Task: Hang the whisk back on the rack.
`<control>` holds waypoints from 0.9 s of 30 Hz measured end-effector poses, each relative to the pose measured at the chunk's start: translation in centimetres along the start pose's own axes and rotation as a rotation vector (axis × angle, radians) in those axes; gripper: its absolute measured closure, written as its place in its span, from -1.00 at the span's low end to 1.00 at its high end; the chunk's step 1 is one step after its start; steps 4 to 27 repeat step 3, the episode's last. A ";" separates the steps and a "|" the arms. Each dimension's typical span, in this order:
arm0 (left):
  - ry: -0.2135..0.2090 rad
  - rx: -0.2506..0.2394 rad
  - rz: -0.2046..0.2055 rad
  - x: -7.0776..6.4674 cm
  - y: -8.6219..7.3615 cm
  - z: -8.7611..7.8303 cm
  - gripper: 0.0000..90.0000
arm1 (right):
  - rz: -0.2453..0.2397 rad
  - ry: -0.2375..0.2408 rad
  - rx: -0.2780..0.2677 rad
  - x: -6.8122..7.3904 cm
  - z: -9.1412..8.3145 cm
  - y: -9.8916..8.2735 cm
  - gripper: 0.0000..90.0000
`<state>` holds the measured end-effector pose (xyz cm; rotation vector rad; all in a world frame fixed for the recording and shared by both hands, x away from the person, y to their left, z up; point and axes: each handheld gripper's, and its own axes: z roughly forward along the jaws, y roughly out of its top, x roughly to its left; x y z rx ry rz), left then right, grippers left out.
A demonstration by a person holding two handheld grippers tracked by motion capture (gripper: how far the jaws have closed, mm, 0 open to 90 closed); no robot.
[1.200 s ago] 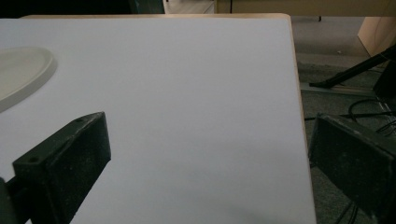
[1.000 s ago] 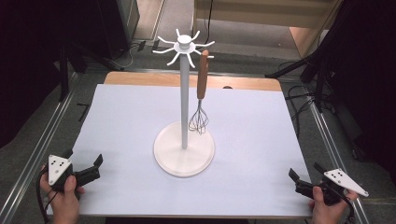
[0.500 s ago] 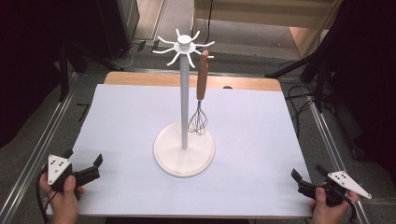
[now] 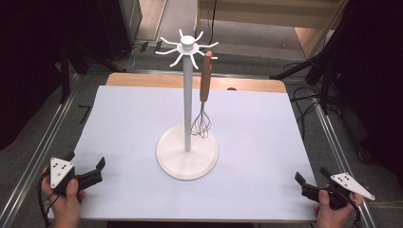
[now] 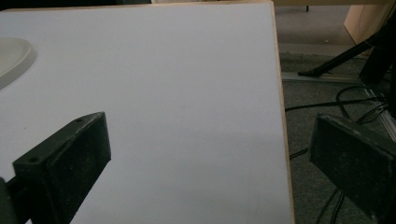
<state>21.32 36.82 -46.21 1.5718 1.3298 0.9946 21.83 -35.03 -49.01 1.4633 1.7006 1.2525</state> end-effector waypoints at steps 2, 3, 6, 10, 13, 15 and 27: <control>0.000 0.000 0.000 0.0 0.0 0.0 -1.00 | -0.005 -0.001 0.003 0.0 0.0 0.0 -1.00; 0.001 0.000 -0.001 0.0 0.0 0.0 -1.00 | 0.000 -0.001 0.006 0.1 0.0 0.0 -1.00; 0.001 0.000 -0.001 0.0 0.0 0.0 -1.00 | 0.000 -0.001 0.006 0.1 0.0 0.0 -1.00; 0.001 0.000 -0.001 0.0 0.0 0.0 -1.00 | 0.000 -0.001 0.006 0.1 0.0 0.0 -1.00; 0.001 0.000 -0.001 0.0 0.0 0.0 -1.00 | 0.000 -0.001 0.006 0.1 0.0 0.0 -1.00; 0.001 0.000 -0.001 0.0 0.0 0.0 -1.00 | 0.000 -0.001 0.006 0.1 0.0 0.0 -1.00; 0.001 0.000 -0.001 0.0 0.0 0.0 -1.00 | 0.000 -0.001 0.006 0.1 0.0 0.0 -1.00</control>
